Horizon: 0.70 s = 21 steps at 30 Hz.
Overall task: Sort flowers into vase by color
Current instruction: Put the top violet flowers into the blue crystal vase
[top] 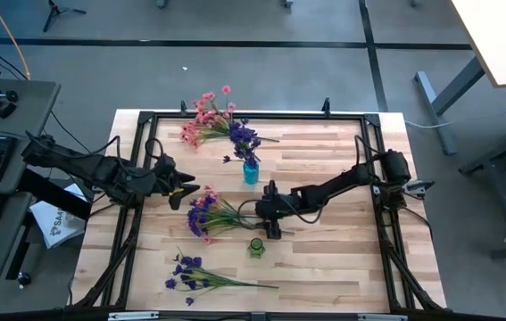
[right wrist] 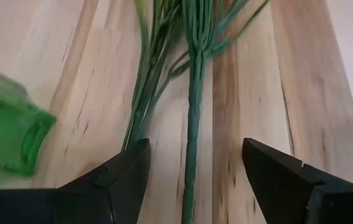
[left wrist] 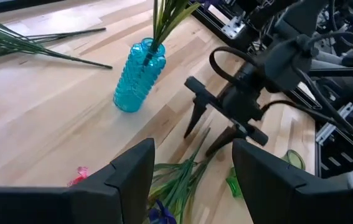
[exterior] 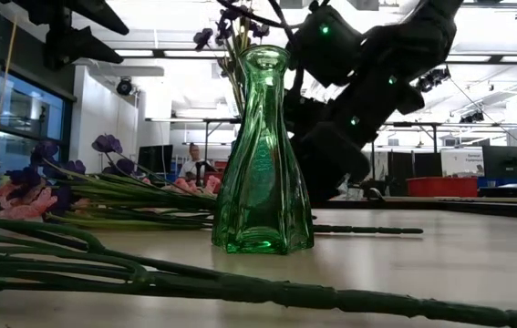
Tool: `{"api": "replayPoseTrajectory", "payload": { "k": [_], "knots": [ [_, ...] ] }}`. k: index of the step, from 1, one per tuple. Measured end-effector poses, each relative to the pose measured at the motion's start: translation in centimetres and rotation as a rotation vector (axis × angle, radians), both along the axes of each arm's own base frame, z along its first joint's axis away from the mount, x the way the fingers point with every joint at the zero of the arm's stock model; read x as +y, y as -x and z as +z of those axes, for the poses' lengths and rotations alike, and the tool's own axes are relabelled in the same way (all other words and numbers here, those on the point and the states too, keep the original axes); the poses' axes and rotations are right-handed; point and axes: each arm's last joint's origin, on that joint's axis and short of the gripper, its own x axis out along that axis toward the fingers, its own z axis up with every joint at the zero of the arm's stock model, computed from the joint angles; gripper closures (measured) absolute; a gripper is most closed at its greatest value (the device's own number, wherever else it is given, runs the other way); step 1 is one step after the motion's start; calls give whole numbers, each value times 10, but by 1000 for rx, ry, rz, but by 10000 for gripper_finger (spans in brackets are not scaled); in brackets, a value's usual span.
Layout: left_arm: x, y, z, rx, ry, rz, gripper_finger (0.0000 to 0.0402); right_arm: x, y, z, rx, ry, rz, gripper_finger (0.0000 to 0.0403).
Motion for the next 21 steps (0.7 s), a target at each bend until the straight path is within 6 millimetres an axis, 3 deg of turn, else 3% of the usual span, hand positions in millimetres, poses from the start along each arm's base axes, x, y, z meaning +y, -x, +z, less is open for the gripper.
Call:
{"api": "replayPoseTrajectory", "payload": {
  "k": [4,10,14,21],
  "knots": [
    [-2,-4,-1,-3,1,0,200,2,0,-1,0,32,-25,216],
    [-3,-8,-2,-1,10,-4,200,-1,-5,8,76,-3,-107,384],
    [-4,-8,4,-41,41,-27,200,-1,-16,32,128,50,-68,384],
    [-1,1,40,-169,20,-66,200,-4,-25,104,24,167,36,397]
  ]
}}
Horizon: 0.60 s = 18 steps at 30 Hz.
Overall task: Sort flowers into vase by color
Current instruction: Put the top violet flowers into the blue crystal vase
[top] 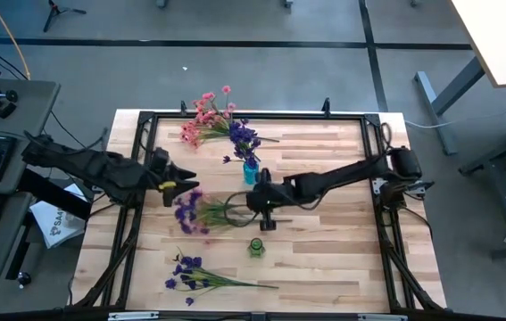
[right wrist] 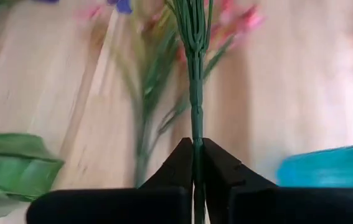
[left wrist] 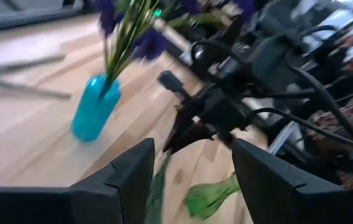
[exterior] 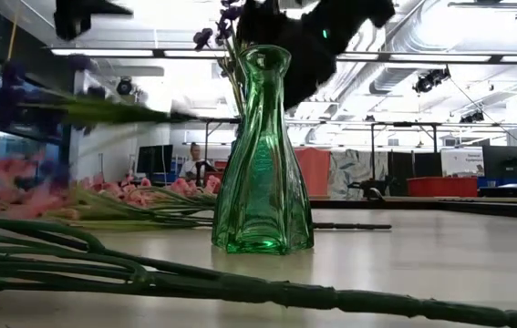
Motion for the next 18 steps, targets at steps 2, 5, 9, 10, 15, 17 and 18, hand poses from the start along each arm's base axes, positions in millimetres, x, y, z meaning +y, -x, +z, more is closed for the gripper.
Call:
{"api": "replayPoseTrajectory", "payload": {
  "k": [2,5,9,10,15,17,18],
  "knots": [
    [2,5,13,-47,-17,-12,200,-3,1,17,-33,14,6,399],
    [4,13,30,-102,-51,-28,200,-6,6,38,-65,20,5,399],
    [9,25,49,-174,-101,-35,200,-6,17,68,-138,4,22,400],
    [10,28,52,-194,-113,-34,200,-6,19,76,-161,-6,26,400],
    [14,38,68,-314,-175,-15,200,-6,28,111,-257,-28,32,401],
    [15,41,73,-358,-204,-13,200,-7,34,131,-318,-30,28,401],
    [15,42,75,-377,-221,-13,200,-8,37,141,-348,-24,16,402]
  ]
}}
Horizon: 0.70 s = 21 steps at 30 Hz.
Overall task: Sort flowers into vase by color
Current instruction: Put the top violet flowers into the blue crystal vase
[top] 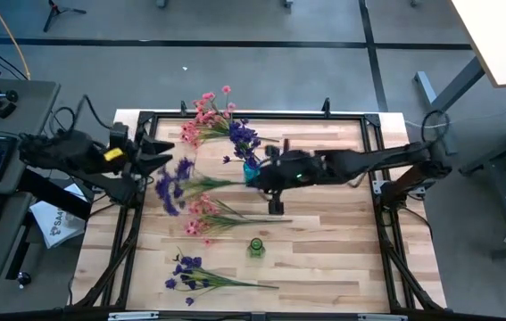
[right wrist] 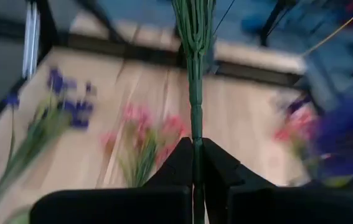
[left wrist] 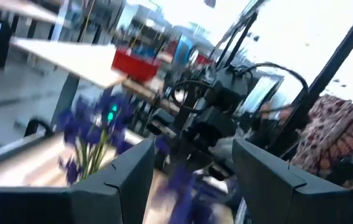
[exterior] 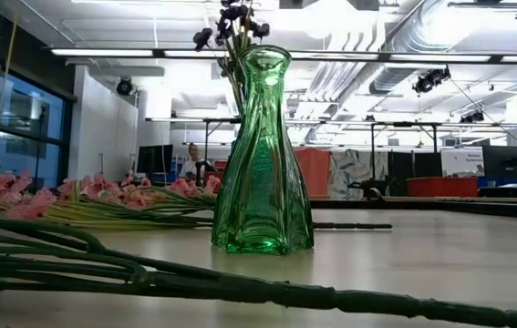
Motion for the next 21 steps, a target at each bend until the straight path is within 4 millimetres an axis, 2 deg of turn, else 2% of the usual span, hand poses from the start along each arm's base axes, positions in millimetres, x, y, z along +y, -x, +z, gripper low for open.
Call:
{"api": "replayPoseTrajectory", "payload": {
  "k": [7,11,14,17,21],
  "knots": [
    [1,2,6,-39,-84,23,200,-6,34,56,-107,51,-61,402],
    [-1,-7,3,-7,-101,54,200,-10,55,86,-212,69,-92,402],
    [-8,-27,1,21,-157,58,200,-13,62,98,-284,72,-119,402],
    [-16,-55,-1,19,-251,77,200,-16,61,107,-376,60,-131,402],
    [-24,-97,-5,-21,-365,126,200,-18,49,107,-430,86,-112,402]
  ]
}}
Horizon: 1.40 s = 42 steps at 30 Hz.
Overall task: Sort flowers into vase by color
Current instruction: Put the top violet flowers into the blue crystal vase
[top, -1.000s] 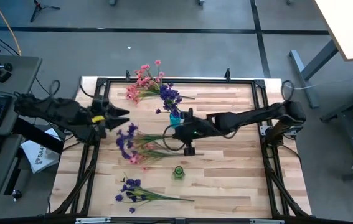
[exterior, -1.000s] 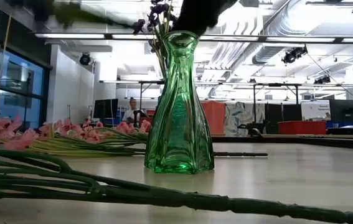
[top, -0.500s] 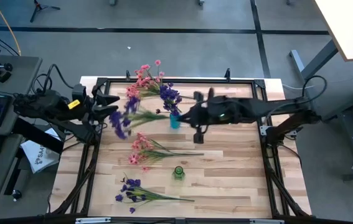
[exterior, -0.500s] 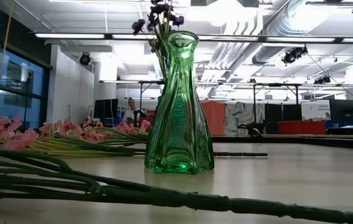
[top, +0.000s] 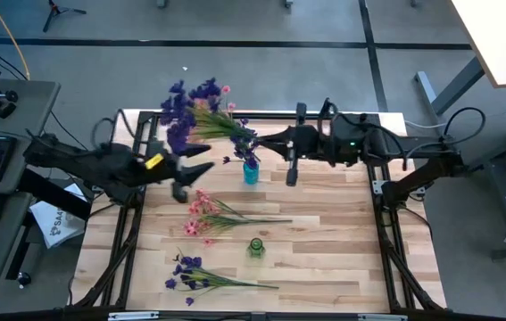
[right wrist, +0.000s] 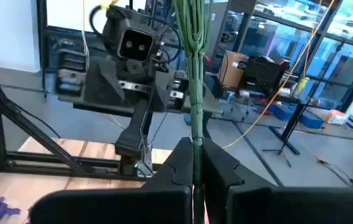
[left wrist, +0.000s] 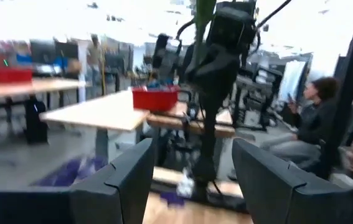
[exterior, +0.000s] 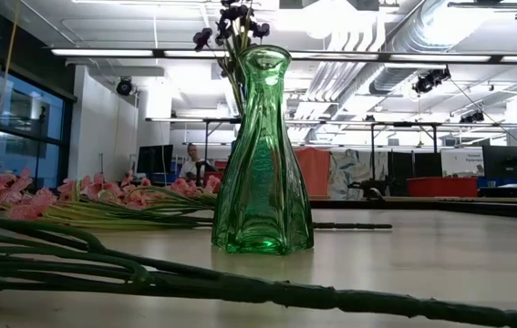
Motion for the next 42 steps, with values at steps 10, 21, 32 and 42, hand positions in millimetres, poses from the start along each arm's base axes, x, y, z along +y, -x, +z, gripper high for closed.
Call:
{"api": "replayPoseTrajectory", "payload": {
  "k": [10,21,32,42],
  "knots": [
    [-3,-45,-8,-144,5,-109,200,3,-36,-13,-86,-41,96,402],
    [-4,-44,-6,-161,-46,-98,200,8,-64,-34,-90,-135,178,402],
    [-4,-44,-6,-146,-121,-77,221,8,-68,-39,-76,-143,168,402],
    [0,-30,5,-182,-132,-56,336,8,-69,-39,-78,-142,165,402]
  ]
}}
